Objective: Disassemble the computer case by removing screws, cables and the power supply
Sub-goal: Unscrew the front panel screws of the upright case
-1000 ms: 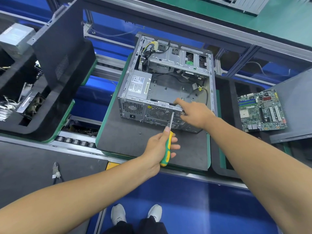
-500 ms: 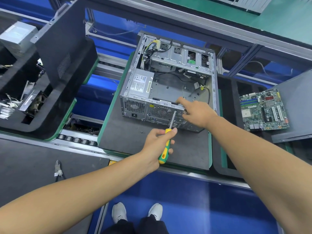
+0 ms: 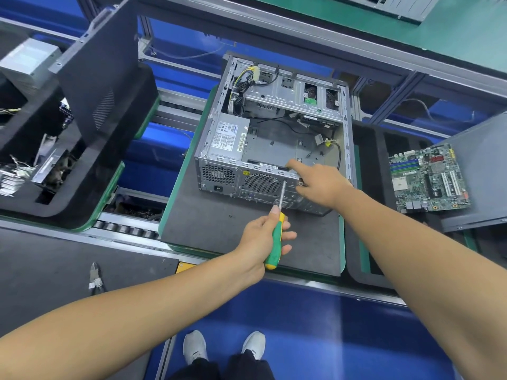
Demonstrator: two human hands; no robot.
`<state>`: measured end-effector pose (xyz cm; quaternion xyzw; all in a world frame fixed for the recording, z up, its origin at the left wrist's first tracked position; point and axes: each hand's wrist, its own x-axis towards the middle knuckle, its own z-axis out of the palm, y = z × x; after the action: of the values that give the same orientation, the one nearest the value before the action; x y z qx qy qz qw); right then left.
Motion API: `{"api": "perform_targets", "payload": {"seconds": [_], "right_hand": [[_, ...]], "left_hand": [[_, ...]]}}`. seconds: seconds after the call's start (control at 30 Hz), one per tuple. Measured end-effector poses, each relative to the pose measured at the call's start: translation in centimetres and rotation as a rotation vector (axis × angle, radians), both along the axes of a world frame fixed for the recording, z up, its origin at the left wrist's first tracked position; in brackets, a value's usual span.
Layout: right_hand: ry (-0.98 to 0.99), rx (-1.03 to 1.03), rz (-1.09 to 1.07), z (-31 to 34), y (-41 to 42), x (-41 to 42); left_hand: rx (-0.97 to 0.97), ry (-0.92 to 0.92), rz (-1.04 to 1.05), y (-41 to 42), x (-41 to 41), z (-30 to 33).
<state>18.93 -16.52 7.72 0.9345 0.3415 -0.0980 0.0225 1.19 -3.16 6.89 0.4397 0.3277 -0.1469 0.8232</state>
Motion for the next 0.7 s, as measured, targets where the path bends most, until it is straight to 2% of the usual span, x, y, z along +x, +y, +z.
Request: {"api": "perform_targets", "payload": {"seconds": [0.3, 0.43, 0.7], "right_hand": [[0.010, -0.001, -0.001, 0.02, 0.00, -0.01], [0.012, 0.016, -0.002, -0.02, -0.05, -0.01], [0.017, 0.039, -0.008, -0.16, -0.14, 0.06]], "left_hand": [[-0.034, 0.022, -0.010, 0.23, 0.50, 0.29], [0.017, 0.008, -0.003, 0.47, 0.47, -0.06], [-0.028, -0.038, 0.044, 0.17, 0.20, -0.57]]}}
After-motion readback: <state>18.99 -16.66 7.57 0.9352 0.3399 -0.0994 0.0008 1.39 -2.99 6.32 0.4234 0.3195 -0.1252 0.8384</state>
